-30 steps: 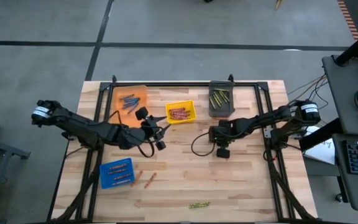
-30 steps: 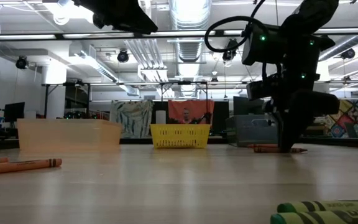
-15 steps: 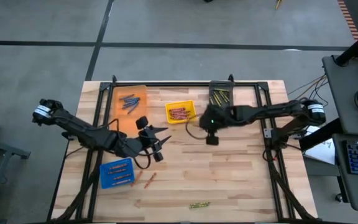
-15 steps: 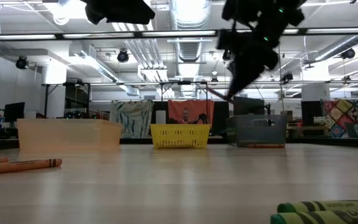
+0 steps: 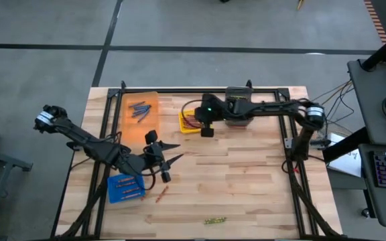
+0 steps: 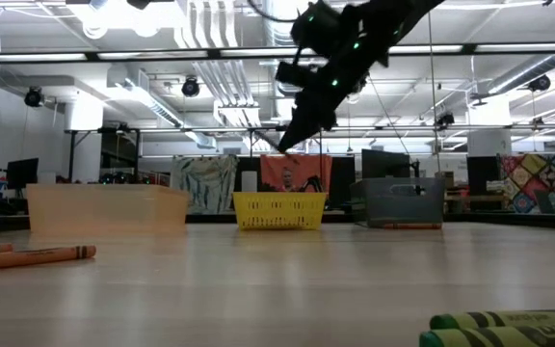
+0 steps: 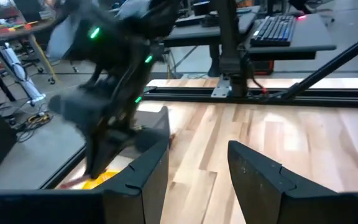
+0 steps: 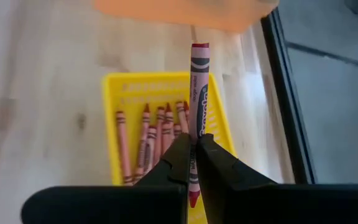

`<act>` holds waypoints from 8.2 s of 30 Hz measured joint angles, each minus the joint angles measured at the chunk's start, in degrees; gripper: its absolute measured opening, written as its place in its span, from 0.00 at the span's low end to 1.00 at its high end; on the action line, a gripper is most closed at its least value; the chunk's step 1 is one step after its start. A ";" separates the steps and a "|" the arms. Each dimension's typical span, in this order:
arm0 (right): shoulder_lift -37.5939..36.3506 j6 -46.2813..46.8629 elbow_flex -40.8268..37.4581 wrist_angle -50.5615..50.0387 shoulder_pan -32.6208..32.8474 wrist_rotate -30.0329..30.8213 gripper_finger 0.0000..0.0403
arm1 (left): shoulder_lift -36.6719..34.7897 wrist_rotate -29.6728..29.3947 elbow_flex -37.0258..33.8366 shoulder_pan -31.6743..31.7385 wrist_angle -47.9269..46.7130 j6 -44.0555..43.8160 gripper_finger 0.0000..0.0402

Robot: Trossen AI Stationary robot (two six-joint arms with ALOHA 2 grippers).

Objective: Sort crayons
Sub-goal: Put the red crayon into the yellow bin, then put the orange crayon into the blue bin

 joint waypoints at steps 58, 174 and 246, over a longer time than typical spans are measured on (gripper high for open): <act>-2.00 9.76 5.58 -16.65 0.18 -1.95 0.37 | 0.22 3.08 2.05 -3.54 -16.88 -27.72 0.37; -19.96 25.89 0.77 -37.19 19.55 -1.92 0.29 | 21.19 34.96 24.22 -18.60 -80.19 -47.49 0.00; -20.79 46.64 -13.81 -37.84 22.50 1.72 0.20 | 8.17 8.58 10.18 -12.67 -55.07 -20.47 0.19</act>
